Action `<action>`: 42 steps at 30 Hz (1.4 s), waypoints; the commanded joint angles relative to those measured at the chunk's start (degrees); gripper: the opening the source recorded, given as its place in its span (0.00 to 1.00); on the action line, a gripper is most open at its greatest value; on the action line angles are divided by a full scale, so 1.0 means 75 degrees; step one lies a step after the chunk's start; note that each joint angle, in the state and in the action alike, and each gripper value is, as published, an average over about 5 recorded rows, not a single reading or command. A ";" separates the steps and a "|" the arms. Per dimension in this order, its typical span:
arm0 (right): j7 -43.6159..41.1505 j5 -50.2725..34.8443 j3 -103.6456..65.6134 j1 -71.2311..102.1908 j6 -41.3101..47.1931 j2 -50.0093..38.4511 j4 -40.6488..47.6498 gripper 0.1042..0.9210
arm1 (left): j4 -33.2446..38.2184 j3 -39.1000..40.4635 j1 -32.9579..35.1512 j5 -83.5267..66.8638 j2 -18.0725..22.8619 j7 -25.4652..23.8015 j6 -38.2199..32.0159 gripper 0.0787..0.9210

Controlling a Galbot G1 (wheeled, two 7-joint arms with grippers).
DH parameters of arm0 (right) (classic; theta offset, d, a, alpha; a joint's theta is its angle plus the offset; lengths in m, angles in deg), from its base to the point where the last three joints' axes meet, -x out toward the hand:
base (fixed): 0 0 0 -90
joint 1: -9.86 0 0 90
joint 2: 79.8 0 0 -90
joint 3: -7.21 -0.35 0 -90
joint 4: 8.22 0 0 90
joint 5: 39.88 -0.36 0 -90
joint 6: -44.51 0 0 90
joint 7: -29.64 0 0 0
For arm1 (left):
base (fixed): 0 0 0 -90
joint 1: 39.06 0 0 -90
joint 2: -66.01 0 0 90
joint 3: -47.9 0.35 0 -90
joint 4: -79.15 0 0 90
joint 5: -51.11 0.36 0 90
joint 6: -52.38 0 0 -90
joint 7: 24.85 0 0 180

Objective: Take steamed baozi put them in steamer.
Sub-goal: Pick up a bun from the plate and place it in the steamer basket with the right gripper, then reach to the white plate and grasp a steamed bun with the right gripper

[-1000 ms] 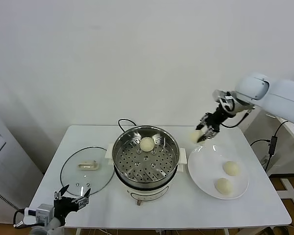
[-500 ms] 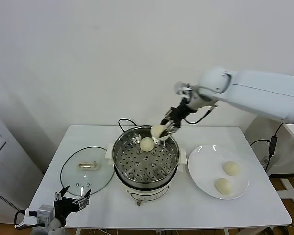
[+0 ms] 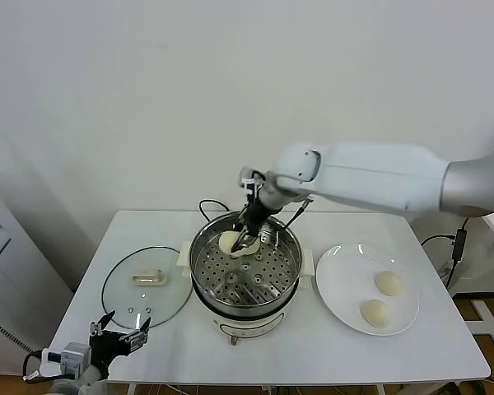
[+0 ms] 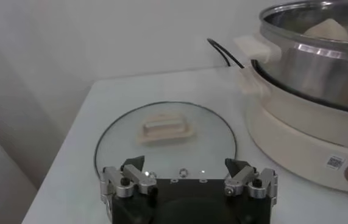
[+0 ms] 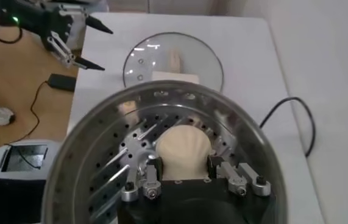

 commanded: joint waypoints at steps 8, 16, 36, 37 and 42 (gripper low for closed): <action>0.0730 0.0215 -0.0060 0.0780 0.0249 0.0673 0.0422 0.43 | -0.0104 0.0035 -0.0118 -0.0039 -0.0054 -0.0009 -0.0022 0.88; 0.0730 0.0250 -0.0166 0.0937 0.0260 0.0825 0.0632 0.44 | -0.0098 0.0042 -0.0116 -0.0049 -0.0043 -0.0013 -0.0021 0.88; -0.1606 0.1338 0.0009 -0.1015 -0.0346 -0.1633 -0.0304 0.88 | -0.0066 0.0007 -0.0078 -0.0046 -0.0009 -0.0011 -0.0003 0.88; -0.1778 0.1488 0.0077 -0.1137 -0.0442 -0.1836 -0.0376 0.88 | -0.0063 -0.0003 -0.0072 -0.0048 -0.0013 -0.0011 -0.0004 0.88; -0.2584 0.2375 0.0746 -0.1732 -0.1025 -0.3205 -0.0863 0.88 | -0.0044 -0.0058 -0.0030 -0.0087 -0.0031 -0.0014 -0.0020 0.88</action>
